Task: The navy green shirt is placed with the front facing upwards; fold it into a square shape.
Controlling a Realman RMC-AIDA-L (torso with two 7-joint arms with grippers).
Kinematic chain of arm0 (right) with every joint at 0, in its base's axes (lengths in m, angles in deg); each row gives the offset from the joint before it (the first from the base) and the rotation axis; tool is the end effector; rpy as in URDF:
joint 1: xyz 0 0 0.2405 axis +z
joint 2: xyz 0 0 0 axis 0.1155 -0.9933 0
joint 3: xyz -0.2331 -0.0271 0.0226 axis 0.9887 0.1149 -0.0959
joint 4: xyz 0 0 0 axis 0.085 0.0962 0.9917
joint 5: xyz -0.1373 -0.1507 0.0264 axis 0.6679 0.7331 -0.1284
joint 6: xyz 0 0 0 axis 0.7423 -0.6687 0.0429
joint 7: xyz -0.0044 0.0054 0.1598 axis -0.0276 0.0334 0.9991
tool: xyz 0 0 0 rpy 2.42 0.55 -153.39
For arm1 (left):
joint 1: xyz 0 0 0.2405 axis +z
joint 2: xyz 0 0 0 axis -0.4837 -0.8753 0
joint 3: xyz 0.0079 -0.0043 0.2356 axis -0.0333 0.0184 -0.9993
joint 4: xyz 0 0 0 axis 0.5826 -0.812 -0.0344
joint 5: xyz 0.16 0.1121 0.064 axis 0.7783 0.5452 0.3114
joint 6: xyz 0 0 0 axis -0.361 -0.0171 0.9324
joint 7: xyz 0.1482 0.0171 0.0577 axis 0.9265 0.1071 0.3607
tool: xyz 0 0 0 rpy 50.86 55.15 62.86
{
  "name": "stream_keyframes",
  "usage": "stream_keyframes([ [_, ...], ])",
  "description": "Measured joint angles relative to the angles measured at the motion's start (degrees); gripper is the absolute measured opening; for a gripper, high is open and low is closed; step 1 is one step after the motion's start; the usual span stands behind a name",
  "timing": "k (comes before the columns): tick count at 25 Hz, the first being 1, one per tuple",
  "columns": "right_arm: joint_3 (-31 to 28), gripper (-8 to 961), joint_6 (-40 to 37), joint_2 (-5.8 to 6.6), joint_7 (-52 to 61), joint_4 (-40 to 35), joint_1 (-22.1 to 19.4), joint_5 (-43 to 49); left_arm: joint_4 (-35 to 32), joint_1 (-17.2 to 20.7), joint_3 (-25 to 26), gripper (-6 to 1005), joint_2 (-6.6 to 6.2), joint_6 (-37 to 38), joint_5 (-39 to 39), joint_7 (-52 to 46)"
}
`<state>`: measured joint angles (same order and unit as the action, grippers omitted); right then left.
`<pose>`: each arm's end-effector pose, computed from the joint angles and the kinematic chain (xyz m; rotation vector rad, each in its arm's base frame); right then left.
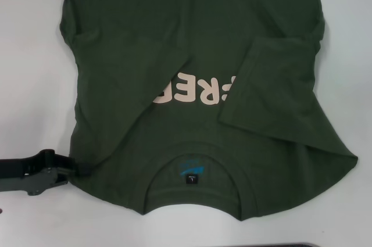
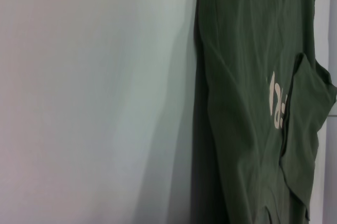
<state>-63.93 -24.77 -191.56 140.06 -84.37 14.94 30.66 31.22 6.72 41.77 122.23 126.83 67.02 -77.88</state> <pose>0.3024 0.2757 0.1268 -2.3192 1.5298 0.8789 -0.3191 0.2296 -0.0054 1.9971 2.3377 0.4414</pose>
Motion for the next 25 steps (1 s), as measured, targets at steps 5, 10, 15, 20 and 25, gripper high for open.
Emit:
stream_keyframes([
  [5,-0.4,944,-2.0,2.89,3.1,-0.3,-0.8,8.5,0.0,-0.3,0.1,43,-0.17,0.0,-0.3,-0.1],
  [10,-0.4,944,-4.1,3.96,5.8,-1.8,-0.8,16.2,0.0,-0.8,0.1,44,-0.30,-0.4,-0.4,-0.3],
  [15,-0.1,944,-4.3,3.50,7.0,-1.0,-0.1,21.4,0.1,-1.1,0.1,43,-0.33,-0.6,-0.4,-0.4],
  [20,0.1,944,-3.8,2.97,7.5,1.1,0.0,22.6,0.0,-1.2,0.1,43,-0.39,-0.6,-0.5,-0.4],
  [25,0.1,945,-3.4,2.57,8.2,2.1,0.0,24.5,0.0,-1.2,0.1,44,-0.46,-0.9,-0.5,-0.4],
])
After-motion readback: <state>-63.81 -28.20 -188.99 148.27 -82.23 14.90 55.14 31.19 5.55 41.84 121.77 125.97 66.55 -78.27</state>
